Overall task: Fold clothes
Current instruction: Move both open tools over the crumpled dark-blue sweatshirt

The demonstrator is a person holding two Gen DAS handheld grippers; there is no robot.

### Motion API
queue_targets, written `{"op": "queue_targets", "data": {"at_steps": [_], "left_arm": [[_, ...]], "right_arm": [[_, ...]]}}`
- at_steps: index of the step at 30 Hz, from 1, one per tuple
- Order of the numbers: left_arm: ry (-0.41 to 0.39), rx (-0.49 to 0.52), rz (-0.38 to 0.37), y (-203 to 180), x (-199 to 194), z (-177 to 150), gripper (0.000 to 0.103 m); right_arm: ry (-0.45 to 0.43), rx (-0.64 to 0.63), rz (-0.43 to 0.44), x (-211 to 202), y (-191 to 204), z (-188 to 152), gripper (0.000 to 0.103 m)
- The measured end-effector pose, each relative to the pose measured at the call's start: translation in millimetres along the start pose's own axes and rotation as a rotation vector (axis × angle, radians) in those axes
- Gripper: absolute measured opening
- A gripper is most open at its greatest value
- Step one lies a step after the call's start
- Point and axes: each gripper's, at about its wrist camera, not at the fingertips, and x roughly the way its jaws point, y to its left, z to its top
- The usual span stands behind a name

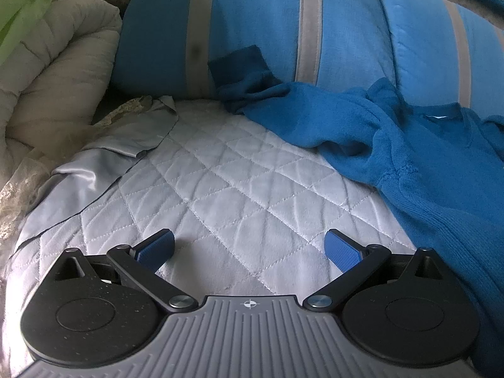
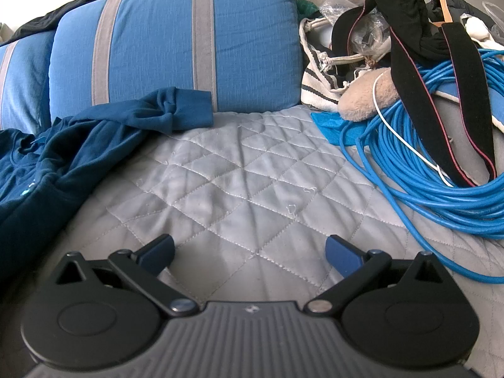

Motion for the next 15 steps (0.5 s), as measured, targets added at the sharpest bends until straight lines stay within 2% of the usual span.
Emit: {"op": "queue_targets", "data": {"at_steps": [7,15], "left_arm": [[-0.012,0.011,0.013,-2.6,2.2,-2.1,0.103],[0.023,0.009,-0.007,-1.2,4.8,2.2,0.103]], "right_arm": [[0.008,0.004,0.000,2.7,0.7,0.6,0.103],[0.001,0.006,0.004,-0.6,-0.2,-0.3,0.102]]}}
